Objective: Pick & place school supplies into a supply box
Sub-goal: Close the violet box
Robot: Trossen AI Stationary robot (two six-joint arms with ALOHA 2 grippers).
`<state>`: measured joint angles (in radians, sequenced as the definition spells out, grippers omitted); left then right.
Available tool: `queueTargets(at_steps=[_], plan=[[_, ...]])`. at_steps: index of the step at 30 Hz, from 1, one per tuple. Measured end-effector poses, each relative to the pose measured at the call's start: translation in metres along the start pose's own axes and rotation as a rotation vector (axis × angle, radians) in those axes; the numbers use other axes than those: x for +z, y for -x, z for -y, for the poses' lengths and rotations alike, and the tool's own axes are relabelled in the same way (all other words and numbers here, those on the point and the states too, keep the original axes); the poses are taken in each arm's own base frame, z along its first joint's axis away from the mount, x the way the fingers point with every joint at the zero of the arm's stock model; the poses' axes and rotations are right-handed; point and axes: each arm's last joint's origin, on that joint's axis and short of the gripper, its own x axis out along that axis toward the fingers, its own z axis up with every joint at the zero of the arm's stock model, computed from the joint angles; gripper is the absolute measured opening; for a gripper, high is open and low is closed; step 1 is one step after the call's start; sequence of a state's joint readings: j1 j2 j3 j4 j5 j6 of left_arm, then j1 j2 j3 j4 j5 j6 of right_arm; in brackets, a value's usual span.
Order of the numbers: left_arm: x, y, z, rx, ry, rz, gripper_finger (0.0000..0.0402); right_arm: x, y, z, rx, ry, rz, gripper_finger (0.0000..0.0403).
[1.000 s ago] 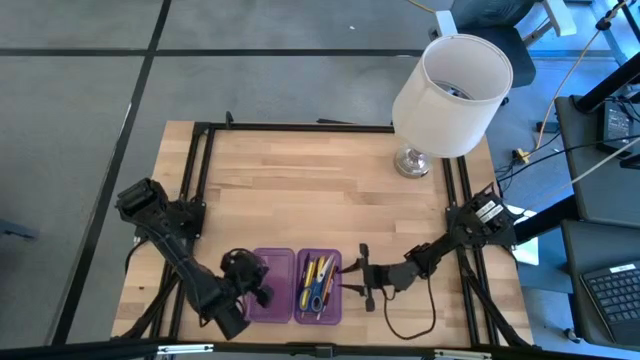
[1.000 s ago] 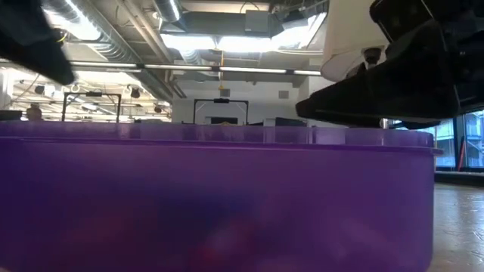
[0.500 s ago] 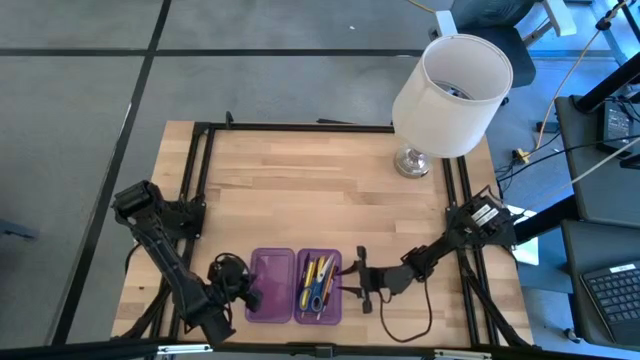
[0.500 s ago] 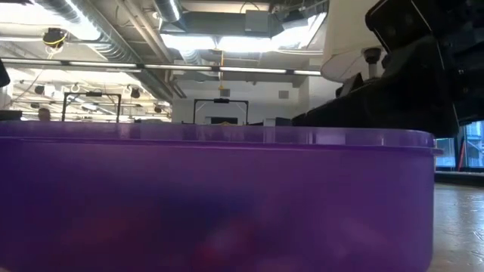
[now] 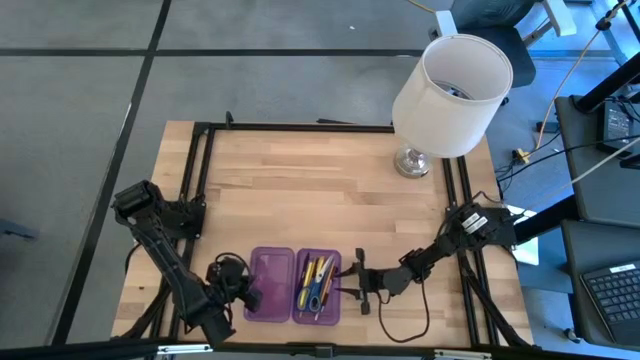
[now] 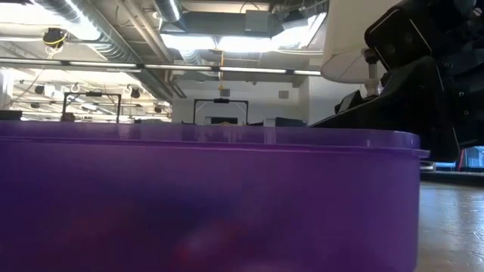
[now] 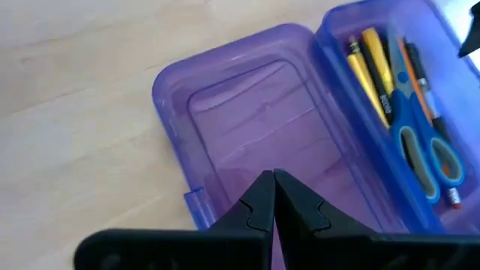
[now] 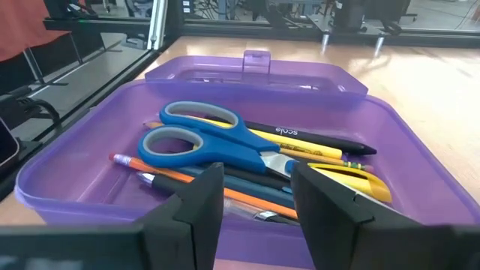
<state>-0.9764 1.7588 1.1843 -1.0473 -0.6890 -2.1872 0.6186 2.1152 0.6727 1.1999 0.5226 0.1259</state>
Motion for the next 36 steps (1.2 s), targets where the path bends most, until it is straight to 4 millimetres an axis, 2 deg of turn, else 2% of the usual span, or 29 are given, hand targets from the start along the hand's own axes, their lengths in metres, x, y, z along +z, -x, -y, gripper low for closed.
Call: queueTargets(at_steps=[3,7,12,21,26,36], plan=[[-0.001,0.0,-0.001,0.038,0.038,-0.048,0.0004,0.0,0.0,0.0,0.0,0.001,0.0,0.0161],[-0.007,0.002,-0.008,0.196,0.081,-0.203,0.0004,0.0,0.0,0.0,0.0,0.001,0.0,0.0161],[-0.012,0.001,-0.009,0.241,0.075,-0.255,0.0003,0.0,0.0,0.0,0.0,0.0,0.0,0.0161],[-0.032,-0.022,-0.017,0.381,-0.224,-0.335,0.0003,0.0,0.0,0.0,0.0,-0.002,0.0,0.0162],[-0.044,-0.033,-0.017,0.358,-0.29,-0.308,0.0003,0.0,0.0,0.0,0.001,-0.004,0.002,0.0161],[-0.052,-0.034,-0.015,0.243,-0.24,-0.205,0.0003,0.0,0.0,0.0,0.002,-0.006,0.003,0.0161]])
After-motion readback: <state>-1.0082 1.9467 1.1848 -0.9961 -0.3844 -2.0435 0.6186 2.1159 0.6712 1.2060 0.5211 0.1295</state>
